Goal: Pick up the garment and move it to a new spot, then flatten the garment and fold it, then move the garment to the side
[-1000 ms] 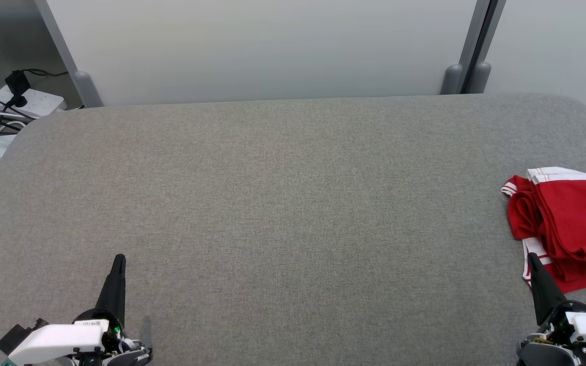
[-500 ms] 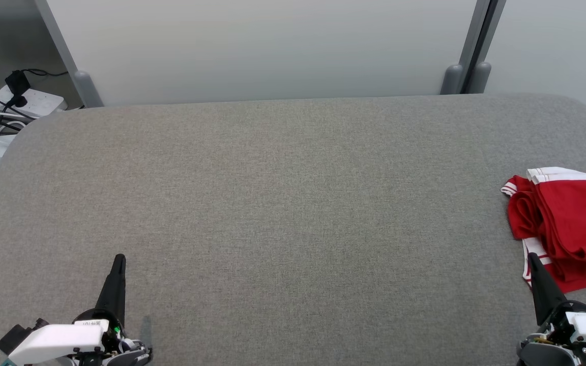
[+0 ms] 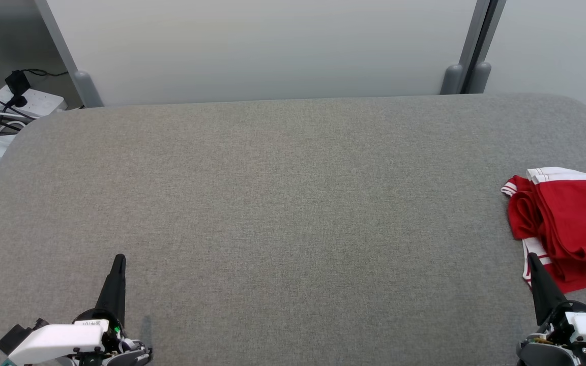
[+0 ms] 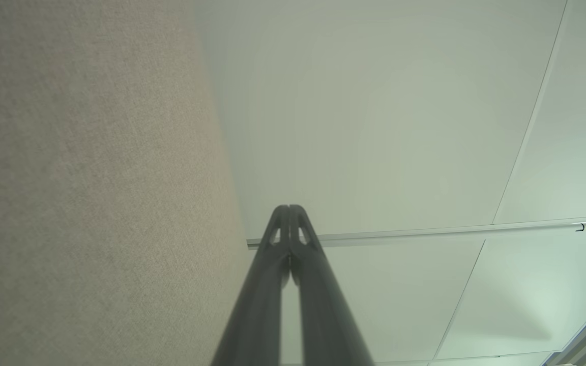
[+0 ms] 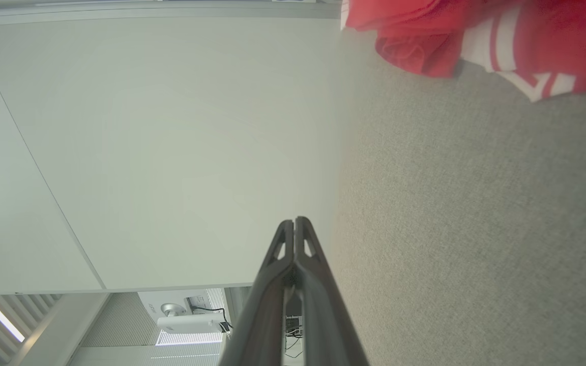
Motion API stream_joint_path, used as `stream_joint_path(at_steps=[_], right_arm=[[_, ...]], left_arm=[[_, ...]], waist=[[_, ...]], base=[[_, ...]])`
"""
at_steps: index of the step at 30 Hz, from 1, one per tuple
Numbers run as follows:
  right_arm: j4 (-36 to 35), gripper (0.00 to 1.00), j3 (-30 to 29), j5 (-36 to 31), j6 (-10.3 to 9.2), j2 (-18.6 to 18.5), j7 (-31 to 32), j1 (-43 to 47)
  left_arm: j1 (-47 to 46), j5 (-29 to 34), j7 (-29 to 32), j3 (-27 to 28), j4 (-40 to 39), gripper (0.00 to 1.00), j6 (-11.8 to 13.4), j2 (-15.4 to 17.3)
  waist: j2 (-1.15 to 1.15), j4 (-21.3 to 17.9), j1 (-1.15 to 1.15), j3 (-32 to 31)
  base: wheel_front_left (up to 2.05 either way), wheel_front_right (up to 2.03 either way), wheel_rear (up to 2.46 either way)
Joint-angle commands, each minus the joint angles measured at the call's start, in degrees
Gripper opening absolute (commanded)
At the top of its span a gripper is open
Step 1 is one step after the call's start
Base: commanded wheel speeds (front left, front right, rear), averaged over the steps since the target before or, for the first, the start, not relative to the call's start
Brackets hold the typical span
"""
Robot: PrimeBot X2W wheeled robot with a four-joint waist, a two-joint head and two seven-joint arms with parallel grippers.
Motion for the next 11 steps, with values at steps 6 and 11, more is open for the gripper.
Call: stream_joint_path(at_steps=[6, 11], right_arm=[[-1.5, 0.00, 0.9, -0.3, 0.26, -0.7, 0.6, -2.6], [-1.5, 0.00, 0.9, -0.4, 0.26, -0.6, 0.7, -2.6]], left_arm=[[-3.3, -0.2, 0.4, 1.9, -1.5, 0.00, -0.5, 0.5], [-3.3, -0.2, 0.4, 1.9, -1.5, 0.00, -0.5, 0.5]], waist=[[0.00, 0.0, 0.00, 0.0], [0.00, 0.0, 0.00, 0.0]], base=[[0.00, 0.00, 0.00], [0.00, 0.00, 0.00]])
